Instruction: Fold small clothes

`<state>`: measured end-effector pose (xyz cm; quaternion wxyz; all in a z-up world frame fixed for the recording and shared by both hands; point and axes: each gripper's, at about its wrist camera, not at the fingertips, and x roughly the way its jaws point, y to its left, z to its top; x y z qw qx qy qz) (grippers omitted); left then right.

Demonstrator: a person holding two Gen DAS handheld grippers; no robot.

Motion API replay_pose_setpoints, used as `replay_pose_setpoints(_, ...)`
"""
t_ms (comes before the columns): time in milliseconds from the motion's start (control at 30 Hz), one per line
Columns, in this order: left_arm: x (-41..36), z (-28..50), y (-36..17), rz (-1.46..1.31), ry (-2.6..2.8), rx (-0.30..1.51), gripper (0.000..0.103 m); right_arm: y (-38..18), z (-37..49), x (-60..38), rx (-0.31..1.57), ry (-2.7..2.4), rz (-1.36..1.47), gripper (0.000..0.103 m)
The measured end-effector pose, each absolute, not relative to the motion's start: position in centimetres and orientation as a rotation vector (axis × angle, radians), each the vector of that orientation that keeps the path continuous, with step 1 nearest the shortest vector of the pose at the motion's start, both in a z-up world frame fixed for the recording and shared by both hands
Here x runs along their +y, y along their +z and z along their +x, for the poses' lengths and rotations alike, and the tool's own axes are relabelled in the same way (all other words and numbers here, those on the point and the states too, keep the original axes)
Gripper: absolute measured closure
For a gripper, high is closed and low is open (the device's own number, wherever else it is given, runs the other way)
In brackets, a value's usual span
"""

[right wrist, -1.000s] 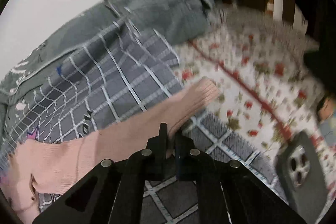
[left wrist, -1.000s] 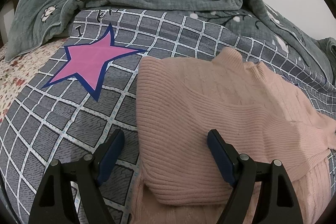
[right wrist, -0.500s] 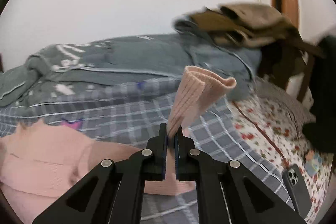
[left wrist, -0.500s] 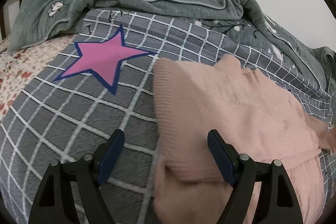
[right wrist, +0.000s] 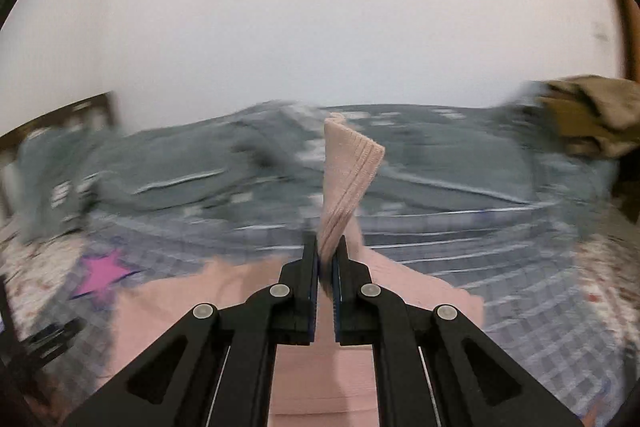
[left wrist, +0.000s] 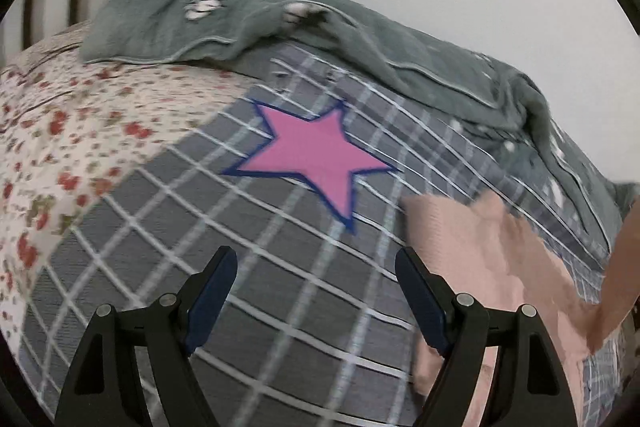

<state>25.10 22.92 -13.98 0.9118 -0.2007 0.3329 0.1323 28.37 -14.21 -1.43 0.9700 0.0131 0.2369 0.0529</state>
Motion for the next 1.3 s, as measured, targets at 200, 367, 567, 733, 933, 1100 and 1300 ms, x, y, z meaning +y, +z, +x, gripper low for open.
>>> replay_pose_setpoints(200, 24.8, 24.4, -14.2, -0.402, 0.299, 0.681, 0.023, -6.7, 30.4, -2.8, 0.661, 0.298, 0.029, 0.097)
replay_pose_setpoints(367, 24.9, 24.1, -14.4, -0.367, 0.288, 0.683, 0.023, -11.1, 31.4, 1.6, 0.753, 0.34, -0.017, 0.091)
replay_pose_setpoints(567, 25.2, 24.1, -14.2, -0.411, 0.252, 0.678, 0.023, -13.5, 30.4, 4.9, 0.809, 0.446, -0.145, 0.057)
replay_pose_setpoints(733, 24.5, 24.0, -14.0, -0.399, 0.233, 0.671, 0.023, -12.8, 28.4, 4.0, 0.765, 0.443, -0.186, 0.054)
replay_pose_setpoints(933, 21.8, 24.8, -13.8, -0.354, 0.18, 0.672, 0.023, -11.8, 27.5, -1.6, 0.767, 0.401, -0.119, 0.054)
replay_pose_setpoints(1100, 18.3, 26.0, -13.8, -0.34, 0.078, 0.689, 0.025, -11.4, 27.3, -7.9, 0.761, 0.338, -0.048, 0.054)
replay_pose_setpoints(1300, 13.6, 26.9, -14.1, -0.304, -0.019, 0.702, 0.045, -11.5, 27.3, -15.7, 0.728, 0.245, -0.021, 0.054)
